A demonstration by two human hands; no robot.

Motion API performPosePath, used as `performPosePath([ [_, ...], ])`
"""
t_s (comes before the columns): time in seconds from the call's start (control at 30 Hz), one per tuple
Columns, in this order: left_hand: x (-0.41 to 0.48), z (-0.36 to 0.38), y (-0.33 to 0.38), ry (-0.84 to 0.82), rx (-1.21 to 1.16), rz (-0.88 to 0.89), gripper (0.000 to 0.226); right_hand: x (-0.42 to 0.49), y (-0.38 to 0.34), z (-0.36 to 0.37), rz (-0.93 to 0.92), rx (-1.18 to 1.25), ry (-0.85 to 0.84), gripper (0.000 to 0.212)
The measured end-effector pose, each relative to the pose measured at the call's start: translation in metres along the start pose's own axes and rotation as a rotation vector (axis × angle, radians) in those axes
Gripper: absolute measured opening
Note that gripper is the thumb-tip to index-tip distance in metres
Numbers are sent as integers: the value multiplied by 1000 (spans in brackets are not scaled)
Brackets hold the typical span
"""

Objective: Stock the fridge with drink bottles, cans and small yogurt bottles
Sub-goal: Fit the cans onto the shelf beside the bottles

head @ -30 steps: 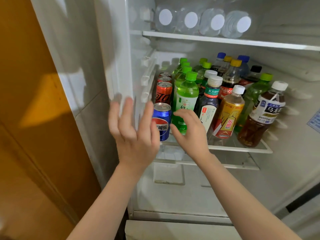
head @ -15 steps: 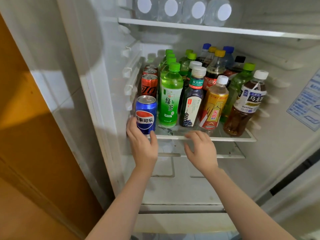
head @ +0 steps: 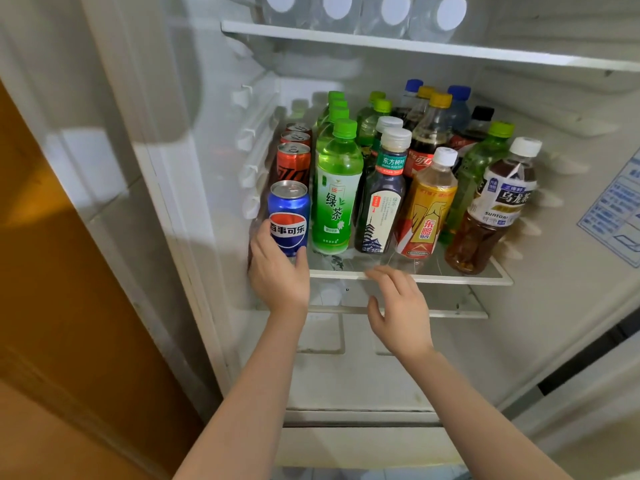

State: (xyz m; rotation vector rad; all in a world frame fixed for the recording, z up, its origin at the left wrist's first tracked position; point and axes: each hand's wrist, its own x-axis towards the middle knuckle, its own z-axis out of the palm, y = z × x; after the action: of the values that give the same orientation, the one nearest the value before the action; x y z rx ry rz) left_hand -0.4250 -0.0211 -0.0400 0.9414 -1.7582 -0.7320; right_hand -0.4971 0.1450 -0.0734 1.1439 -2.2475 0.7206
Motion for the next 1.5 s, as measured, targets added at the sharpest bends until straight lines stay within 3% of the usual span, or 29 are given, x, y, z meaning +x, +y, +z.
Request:
performPosePath([
  [0.23, 1, 3, 2, 70, 14, -28, 71, -2, 5, 3, -38, -5, 28, 46],
  [0.67, 0, 4, -1, 33, 35, -11, 73, -3, 1, 8, -13, -26, 34, 48],
  [0.83, -4, -11, -3, -66, -164, 0, 71, -3, -1, 3, 1, -51, -23, 51],
  [1.0, -18, -34, 1, -147, -177, 166, 62, -3, -5, -1, 23, -66, -71, 53],
  [1.2, -34, -58, 10, -297, -131, 211, 51, -8, -16, -20, 90, -2, -168, 54],
  [1.33, -47, -82, 15, -442, -81, 340, 29, -27, -24, -51, 150, 114, -124, 45],
  [1.5, -77, -110, 22, -532, 3, 329, 27, -72, -20, -109, 178, 143, -88, 27],
])
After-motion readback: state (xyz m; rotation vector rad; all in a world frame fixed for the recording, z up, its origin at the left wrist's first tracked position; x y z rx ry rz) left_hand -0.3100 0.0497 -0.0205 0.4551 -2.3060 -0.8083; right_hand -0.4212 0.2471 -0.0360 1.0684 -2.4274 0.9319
